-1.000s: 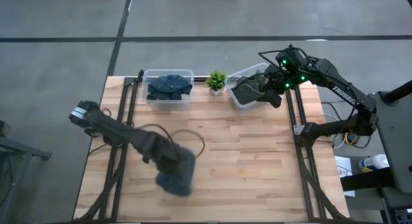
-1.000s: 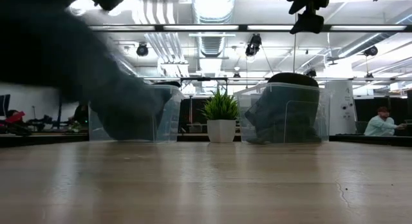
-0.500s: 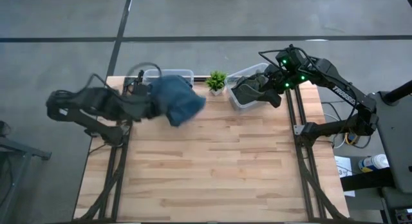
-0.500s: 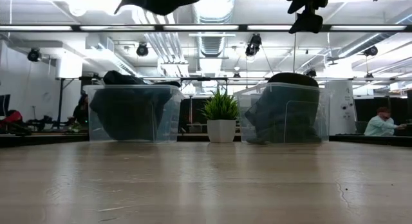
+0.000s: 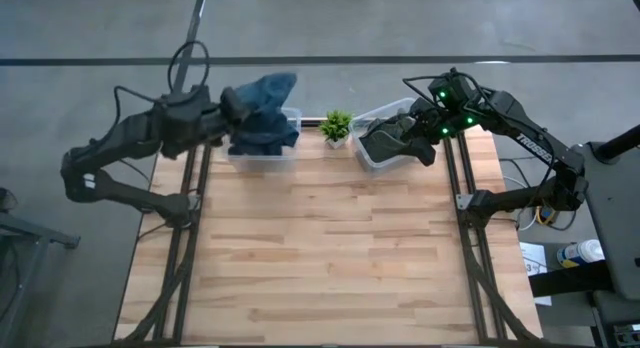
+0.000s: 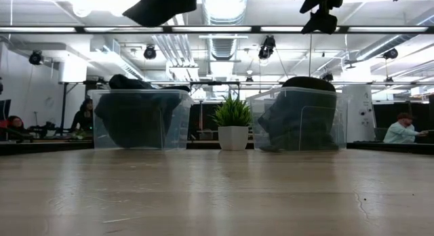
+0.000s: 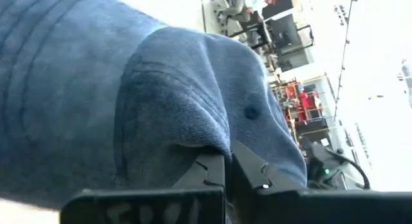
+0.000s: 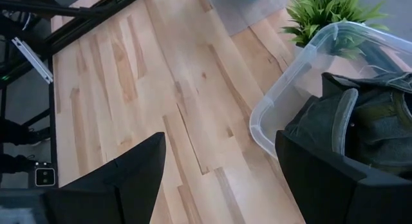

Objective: Pick & Place hat
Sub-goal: Put the dark blue cap into the left transparent bin

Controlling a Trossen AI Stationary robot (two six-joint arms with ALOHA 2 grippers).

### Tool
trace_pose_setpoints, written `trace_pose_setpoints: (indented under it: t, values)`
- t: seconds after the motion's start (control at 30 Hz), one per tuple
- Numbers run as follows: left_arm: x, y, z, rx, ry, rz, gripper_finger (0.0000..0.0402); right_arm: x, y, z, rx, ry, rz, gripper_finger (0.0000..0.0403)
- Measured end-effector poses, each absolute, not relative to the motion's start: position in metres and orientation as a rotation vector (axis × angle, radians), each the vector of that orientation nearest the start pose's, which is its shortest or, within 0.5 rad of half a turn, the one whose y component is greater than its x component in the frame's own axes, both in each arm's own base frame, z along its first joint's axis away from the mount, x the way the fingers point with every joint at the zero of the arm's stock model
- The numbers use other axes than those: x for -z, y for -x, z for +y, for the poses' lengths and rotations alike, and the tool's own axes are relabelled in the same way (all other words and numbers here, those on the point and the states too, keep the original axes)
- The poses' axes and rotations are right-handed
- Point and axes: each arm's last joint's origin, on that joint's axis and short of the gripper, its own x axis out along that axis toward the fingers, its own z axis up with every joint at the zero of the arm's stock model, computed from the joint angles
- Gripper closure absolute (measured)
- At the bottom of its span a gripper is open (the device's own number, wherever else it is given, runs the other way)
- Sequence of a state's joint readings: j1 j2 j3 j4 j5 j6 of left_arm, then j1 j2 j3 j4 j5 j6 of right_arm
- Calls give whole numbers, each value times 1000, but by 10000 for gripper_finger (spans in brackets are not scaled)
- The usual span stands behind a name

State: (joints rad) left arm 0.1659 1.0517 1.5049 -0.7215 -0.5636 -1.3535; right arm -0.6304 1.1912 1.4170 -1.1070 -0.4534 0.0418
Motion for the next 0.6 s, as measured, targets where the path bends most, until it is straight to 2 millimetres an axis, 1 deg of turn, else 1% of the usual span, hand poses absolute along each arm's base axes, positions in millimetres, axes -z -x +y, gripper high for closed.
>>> trace_pose_setpoints:
  t: [0.07,0.17,0.33,0.5,0.6]
  values:
    - [-466,-171,52,-799,1210,-257,401,-390,-175,-112,181,-495,754,117]
    - [-454,-174,65,-867,1200,-236,401,-390,-175,-112,182,-495,754,117]
    - [-431,-176,83,-912,1256,-178,401,-390,-175,-112,183,-498,754,117]
    - [-400,-177,101,-947,1336,-73,401,-390,-175,-112,182,-492,748,117]
    - [-382,-178,108,-905,1425,6,401,-391,-176,-113,183,-486,735,117]
